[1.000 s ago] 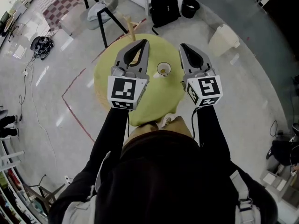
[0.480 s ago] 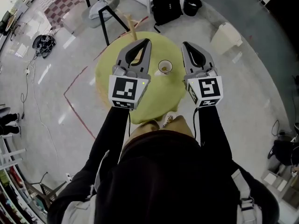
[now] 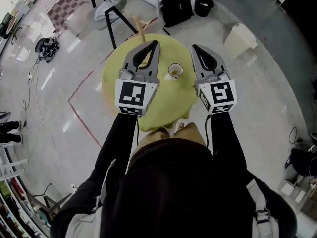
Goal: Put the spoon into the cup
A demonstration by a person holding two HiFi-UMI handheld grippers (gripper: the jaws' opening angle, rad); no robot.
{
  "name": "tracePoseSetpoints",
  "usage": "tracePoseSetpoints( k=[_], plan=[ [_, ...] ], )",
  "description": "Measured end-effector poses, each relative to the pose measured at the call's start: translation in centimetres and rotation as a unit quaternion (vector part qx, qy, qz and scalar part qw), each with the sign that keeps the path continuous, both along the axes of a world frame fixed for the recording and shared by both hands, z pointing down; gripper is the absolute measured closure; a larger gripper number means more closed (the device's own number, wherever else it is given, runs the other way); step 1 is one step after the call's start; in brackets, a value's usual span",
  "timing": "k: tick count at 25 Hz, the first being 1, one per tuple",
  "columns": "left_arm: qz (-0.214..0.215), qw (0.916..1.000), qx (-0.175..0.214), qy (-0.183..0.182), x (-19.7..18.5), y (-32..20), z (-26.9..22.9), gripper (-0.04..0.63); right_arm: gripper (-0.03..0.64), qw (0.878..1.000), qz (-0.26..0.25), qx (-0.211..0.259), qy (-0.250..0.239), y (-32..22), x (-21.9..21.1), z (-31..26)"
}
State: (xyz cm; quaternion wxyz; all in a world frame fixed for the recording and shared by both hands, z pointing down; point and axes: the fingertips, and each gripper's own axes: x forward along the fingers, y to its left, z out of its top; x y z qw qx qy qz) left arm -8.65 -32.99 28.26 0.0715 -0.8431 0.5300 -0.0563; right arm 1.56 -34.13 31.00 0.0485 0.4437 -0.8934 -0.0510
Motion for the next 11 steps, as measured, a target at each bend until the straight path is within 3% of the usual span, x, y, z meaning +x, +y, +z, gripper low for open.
tracePoseSetpoints(
  k=[11],
  plan=[
    [-0.005, 0.9999, -0.008, 0.008, -1.4, 0.2, 0.4, 0.581, 0.591, 1.000, 0.005, 0.006, -0.002, 0.2, -0.6, 0.2]
  ],
)
